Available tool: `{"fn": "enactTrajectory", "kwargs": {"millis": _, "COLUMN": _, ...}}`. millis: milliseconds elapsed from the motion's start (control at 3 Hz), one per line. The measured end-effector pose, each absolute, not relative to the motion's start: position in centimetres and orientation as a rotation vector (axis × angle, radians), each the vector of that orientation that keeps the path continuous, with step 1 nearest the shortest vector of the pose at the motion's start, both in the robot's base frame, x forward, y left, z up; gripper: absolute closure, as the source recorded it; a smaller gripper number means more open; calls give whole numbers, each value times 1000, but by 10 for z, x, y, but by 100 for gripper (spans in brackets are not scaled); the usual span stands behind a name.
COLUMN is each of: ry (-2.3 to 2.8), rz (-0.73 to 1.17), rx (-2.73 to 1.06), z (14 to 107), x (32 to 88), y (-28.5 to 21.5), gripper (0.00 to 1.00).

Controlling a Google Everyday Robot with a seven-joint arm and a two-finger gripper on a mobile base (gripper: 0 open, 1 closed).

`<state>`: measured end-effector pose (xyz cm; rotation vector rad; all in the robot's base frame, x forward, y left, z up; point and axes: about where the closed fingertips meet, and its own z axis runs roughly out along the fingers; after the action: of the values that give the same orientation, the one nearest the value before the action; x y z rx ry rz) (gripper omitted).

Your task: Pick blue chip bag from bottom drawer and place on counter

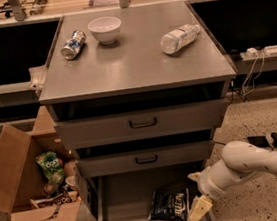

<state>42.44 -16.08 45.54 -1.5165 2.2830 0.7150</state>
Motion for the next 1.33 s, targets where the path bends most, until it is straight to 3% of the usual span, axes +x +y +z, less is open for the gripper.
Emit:
{"fn": "enactTrajectory", "kwargs": {"millis": 333, "ry": 2224, "rz": 798, "rx": -1497, "z": 427, "x": 430, "y": -132, "gripper": 0}}
{"fn": "enactTrajectory", "kwargs": {"millis": 1000, "ry": 2221, "rz": 784, "rx": -1501, "z": 387, "x": 449, "y": -127, "gripper": 0}}
{"fn": "enactTrajectory", "kwargs": {"millis": 1333, "ry": 2195, "rz": 739, "rx": -1490, "z": 293, "x": 491, "y": -120, "gripper": 0}}
